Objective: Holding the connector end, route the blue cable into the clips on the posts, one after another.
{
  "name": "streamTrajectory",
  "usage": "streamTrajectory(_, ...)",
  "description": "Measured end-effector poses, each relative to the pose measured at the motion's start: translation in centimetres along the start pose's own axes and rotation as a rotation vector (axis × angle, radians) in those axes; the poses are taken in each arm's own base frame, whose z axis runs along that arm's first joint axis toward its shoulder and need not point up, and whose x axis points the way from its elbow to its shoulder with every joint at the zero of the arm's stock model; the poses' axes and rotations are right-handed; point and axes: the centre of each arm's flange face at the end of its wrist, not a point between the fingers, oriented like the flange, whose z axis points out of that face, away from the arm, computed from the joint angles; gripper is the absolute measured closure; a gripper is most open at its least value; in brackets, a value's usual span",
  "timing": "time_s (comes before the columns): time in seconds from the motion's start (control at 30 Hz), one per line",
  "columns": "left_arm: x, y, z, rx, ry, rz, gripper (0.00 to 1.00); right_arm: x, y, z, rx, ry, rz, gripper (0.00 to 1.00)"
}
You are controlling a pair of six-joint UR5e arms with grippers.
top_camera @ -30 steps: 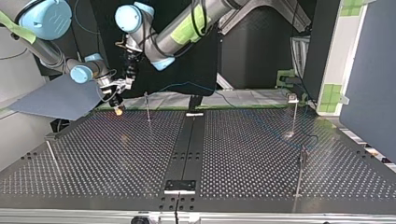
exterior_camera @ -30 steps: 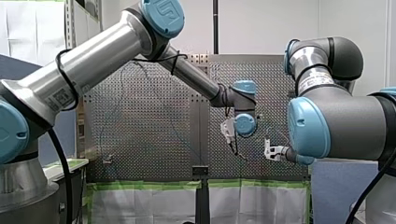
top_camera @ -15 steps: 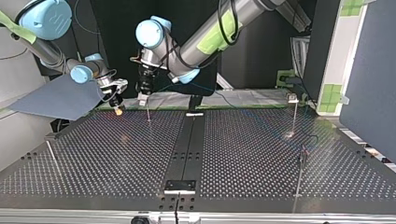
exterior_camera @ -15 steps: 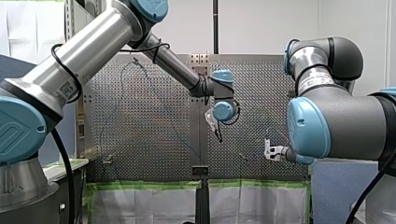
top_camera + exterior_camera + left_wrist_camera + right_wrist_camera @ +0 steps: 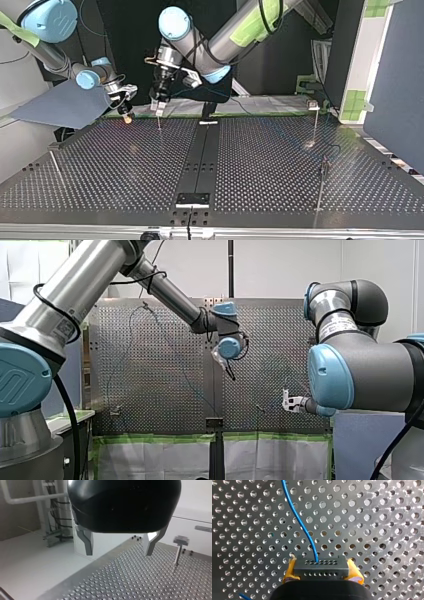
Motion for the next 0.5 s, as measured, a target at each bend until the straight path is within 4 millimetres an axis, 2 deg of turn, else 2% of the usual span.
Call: streamTrajectory(0.5, -4.9, 0.7, -4.3, -0.007, 0.019, 0.028, 0.04, -0.1, -0.2, 0.0, -0.002, -0.008, 0.002, 1.00)
